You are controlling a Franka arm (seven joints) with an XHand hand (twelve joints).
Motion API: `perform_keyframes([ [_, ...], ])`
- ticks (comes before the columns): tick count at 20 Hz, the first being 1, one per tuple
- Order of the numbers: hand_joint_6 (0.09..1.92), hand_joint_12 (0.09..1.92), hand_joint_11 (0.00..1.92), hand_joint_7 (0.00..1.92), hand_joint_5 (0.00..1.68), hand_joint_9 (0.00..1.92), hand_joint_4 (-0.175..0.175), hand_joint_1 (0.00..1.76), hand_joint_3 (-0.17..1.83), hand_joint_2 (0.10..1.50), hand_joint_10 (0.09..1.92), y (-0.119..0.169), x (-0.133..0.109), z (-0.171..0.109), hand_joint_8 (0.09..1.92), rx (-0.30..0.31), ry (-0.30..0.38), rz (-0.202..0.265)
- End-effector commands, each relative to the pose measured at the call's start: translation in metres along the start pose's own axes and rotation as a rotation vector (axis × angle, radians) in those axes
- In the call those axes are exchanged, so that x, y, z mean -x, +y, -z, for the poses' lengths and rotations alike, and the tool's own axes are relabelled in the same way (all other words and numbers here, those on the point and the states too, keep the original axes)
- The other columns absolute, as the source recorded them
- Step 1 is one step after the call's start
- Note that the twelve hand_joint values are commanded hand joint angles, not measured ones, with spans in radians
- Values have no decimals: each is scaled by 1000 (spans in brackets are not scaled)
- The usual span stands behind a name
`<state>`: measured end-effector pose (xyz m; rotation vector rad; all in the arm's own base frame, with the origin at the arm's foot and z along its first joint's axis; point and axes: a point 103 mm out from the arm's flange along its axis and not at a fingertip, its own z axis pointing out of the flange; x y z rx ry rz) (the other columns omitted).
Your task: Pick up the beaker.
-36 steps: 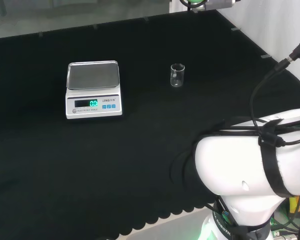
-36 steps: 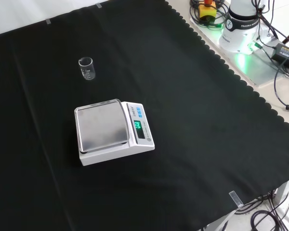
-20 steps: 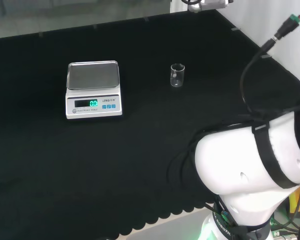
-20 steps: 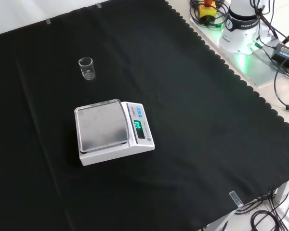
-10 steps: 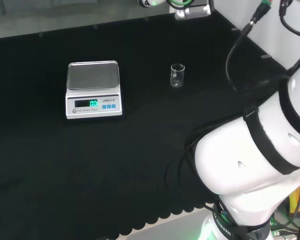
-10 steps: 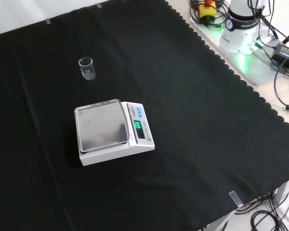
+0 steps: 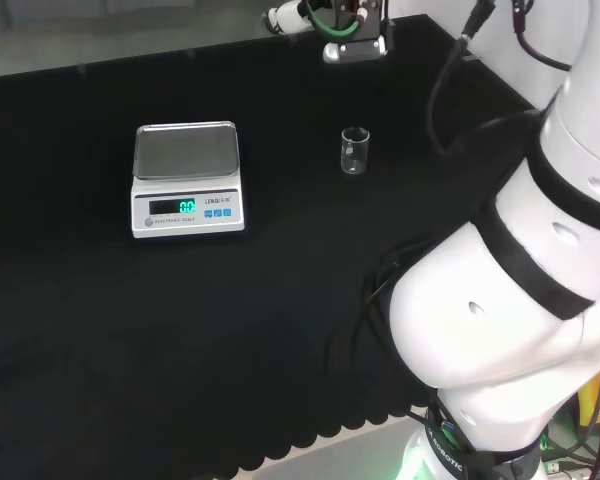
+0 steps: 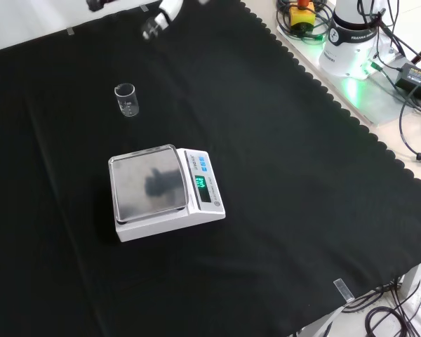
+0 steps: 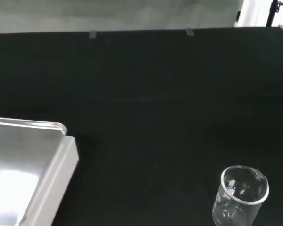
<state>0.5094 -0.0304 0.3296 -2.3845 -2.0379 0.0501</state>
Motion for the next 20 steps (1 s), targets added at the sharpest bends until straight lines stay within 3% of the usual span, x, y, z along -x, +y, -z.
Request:
perform_keyframes([
  [1,87,1540,0,0,204,0,-73,364,298,929,868,46,11,-46,576,-64,-22,-59],
  [10,87,1538,0,0,207,0,-74,370,297,926,849,77,28,-91,571,-213,-63,-104],
  [20,87,1536,0,0,184,0,-72,372,297,925,830,87,53,-137,549,-317,-95,-163],
])
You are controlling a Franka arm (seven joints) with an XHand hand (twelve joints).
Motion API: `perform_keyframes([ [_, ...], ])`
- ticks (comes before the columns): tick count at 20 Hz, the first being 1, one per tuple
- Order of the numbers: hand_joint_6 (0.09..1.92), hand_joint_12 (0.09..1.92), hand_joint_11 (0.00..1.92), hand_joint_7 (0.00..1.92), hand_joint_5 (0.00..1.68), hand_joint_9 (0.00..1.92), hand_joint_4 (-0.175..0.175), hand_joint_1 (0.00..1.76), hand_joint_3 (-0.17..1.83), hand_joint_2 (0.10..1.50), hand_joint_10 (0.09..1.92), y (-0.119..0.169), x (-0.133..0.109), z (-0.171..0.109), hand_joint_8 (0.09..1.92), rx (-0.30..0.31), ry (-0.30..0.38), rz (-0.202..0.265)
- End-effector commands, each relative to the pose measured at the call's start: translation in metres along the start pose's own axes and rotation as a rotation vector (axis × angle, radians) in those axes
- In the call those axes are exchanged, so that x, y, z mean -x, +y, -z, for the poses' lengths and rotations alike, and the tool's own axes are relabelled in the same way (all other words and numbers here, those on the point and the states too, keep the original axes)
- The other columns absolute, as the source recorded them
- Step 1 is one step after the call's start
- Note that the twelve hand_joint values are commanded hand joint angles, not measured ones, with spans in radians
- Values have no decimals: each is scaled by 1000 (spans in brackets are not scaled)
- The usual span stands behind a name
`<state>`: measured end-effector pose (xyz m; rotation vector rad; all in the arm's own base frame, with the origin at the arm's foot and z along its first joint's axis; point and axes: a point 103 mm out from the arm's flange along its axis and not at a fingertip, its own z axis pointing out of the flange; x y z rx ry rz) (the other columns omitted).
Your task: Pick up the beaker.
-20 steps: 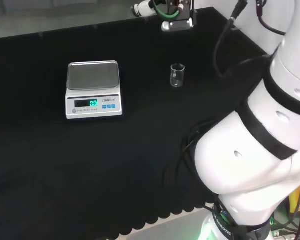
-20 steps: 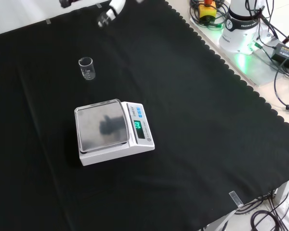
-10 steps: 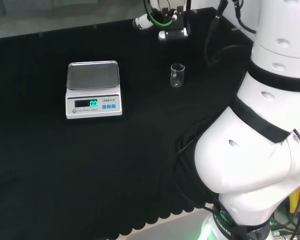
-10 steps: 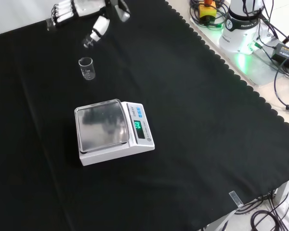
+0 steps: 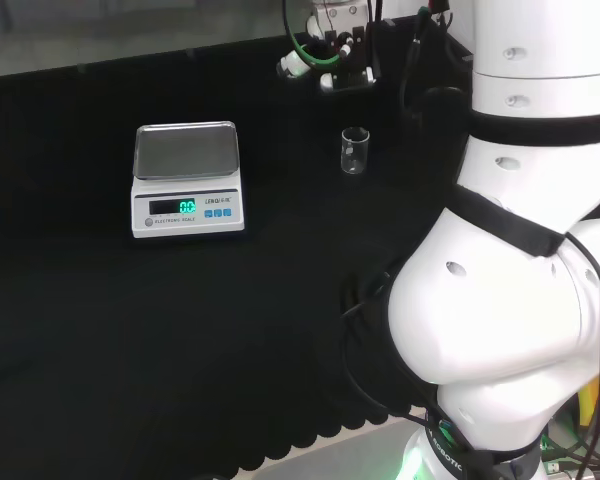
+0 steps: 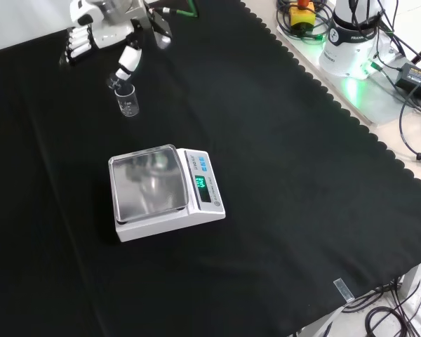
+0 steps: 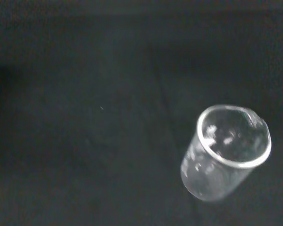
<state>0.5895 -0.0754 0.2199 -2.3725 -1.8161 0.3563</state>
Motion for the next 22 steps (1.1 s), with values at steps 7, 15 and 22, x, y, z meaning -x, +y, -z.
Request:
perform_keyframes([
  [7,87,1537,0,0,183,0,-72,372,297,925,829,4,31,-58,547,-143,-15,-90],
  [15,87,1539,0,0,181,0,-72,372,297,925,830,-6,37,-90,548,-176,18,-134],
  [22,87,1557,10,0,145,0,-77,387,296,924,839,-16,38,-110,537,-141,72,-176],
])
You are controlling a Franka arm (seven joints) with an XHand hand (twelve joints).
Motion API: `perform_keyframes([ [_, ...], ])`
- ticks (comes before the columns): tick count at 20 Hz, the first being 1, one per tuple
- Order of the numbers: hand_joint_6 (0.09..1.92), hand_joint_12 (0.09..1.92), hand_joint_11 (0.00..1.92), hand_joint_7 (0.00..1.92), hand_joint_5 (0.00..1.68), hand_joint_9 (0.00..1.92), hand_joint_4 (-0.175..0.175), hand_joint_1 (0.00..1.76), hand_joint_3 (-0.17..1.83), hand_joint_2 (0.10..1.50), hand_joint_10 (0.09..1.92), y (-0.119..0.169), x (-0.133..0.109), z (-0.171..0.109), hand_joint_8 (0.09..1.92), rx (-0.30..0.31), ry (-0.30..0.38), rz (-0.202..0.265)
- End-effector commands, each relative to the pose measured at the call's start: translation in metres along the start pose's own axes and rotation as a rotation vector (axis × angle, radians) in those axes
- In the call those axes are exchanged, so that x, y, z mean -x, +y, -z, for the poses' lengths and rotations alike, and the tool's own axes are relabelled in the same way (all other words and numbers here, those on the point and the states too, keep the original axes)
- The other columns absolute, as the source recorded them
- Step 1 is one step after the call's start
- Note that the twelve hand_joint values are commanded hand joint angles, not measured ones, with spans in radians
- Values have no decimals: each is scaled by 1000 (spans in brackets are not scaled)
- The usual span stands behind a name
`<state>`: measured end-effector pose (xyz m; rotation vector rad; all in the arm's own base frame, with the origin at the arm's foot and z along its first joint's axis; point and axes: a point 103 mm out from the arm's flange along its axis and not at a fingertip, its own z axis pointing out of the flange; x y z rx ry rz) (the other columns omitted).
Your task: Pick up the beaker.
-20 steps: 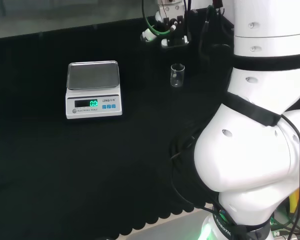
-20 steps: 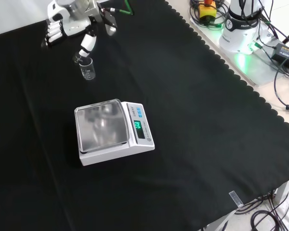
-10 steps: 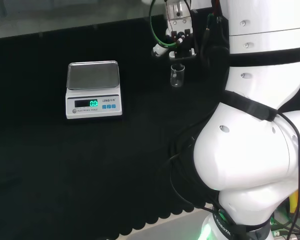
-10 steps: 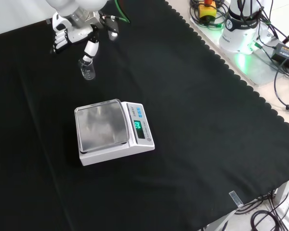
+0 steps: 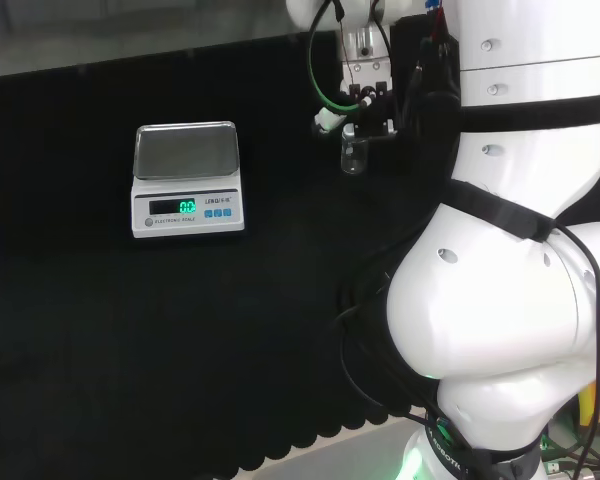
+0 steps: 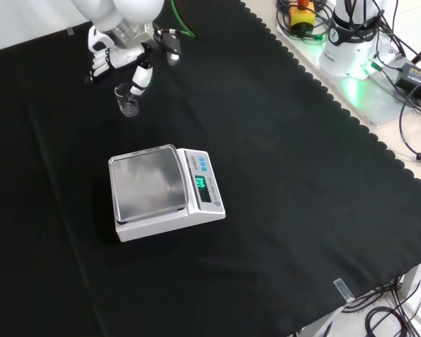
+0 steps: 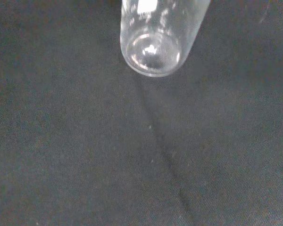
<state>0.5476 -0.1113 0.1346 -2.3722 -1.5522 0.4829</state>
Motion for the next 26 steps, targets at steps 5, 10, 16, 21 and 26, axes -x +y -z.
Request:
perform_keyframes([
  [5,87,1561,23,0,136,0,-80,434,293,915,862,-4,3,-26,527,17,58,-48],
  [10,87,1533,133,28,203,69,-82,549,314,893,914,-1,1,-31,742,-3,45,-69],
  [16,87,1430,372,168,277,294,-85,665,392,870,883,1,-5,-33,822,1,38,-82],
  [21,87,1349,533,312,348,496,-92,759,480,845,813,4,-10,-36,823,7,28,-85],
  [26,87,1277,675,450,408,689,-103,863,570,813,734,6,-12,-35,808,27,28,-95],
])
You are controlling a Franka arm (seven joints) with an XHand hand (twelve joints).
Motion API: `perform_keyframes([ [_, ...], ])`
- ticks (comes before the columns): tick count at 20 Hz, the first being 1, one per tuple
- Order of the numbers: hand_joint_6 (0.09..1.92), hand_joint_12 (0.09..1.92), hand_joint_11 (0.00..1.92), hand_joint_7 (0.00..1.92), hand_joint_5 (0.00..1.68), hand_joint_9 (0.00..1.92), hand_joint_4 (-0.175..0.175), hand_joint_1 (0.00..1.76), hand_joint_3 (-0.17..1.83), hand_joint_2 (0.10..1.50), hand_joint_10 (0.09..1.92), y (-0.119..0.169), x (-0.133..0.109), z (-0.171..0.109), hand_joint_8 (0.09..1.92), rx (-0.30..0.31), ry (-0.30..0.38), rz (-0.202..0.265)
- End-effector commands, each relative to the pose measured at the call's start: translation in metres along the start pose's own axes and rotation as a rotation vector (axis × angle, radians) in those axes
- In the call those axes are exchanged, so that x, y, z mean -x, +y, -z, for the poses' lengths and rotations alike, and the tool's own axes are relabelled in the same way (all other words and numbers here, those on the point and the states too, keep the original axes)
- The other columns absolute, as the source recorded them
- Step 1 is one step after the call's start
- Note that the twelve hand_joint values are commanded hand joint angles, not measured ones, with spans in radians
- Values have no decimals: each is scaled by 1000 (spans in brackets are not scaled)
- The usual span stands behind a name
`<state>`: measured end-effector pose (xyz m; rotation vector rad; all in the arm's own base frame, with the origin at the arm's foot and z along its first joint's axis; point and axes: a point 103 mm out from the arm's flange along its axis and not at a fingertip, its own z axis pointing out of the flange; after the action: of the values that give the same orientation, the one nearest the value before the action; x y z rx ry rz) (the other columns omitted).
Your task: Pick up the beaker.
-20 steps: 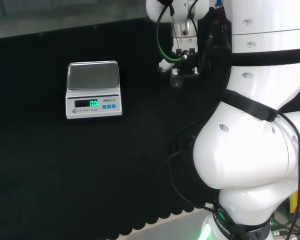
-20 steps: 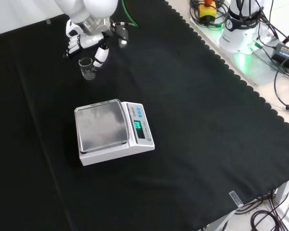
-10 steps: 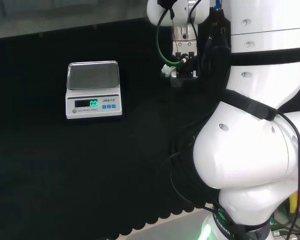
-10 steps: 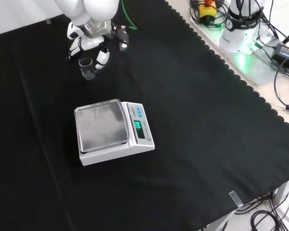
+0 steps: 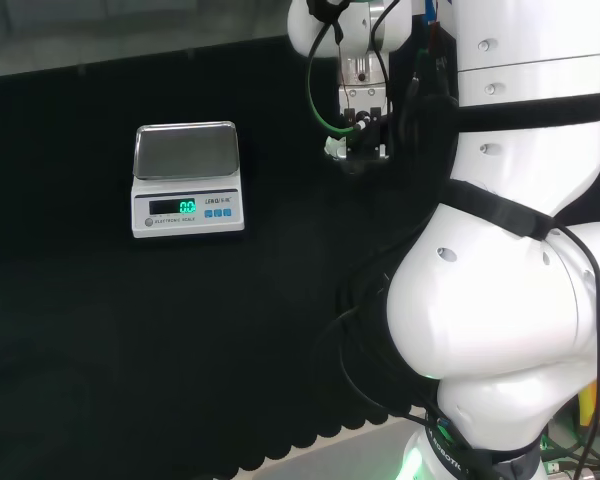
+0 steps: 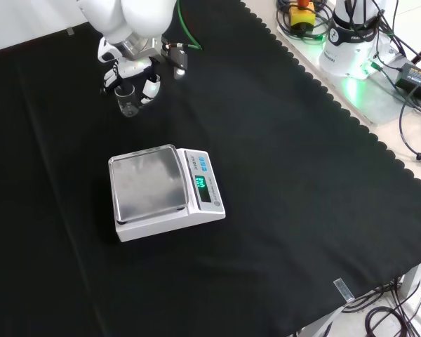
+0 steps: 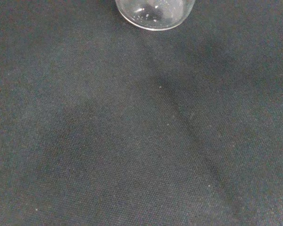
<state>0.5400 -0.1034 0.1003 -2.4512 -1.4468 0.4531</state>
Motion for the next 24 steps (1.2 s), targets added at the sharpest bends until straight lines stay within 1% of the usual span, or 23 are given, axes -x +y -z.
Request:
perform_keyframes([
  [1,87,1264,700,476,422,723,-106,882,589,805,716,4,-4,0,804,22,-9,-14],
  [5,87,1195,844,620,494,923,-119,967,669,789,651,10,-8,-1,785,53,-8,-26],
  [9,87,1093,993,736,540,1064,-136,1055,717,782,597,10,-13,-1,778,78,-17,-26],
  [12,95,991,1112,851,627,1137,-160,1121,747,776,655,12,-17,-1,812,82,-29,-23],
  [14,181,943,1162,888,645,1147,-172,1143,769,770,721,13,-19,1,852,74,-33,-21],
  [17,434,922,1186,914,583,1147,-175,1153,790,761,776,14,-21,4,889,58,-29,-13],
  [18,489,921,1189,921,570,1148,-175,1154,794,760,784,14,-22,5,897,56,-29,-10],
  [21,568,919,1193,941,562,1152,-175,1153,801,757,796,13,-25,12,915,59,-31,1],
  [24,610,917,1196,973,564,1158,-175,1150,807,755,804,10,-27,19,937,61,-23,11],
])
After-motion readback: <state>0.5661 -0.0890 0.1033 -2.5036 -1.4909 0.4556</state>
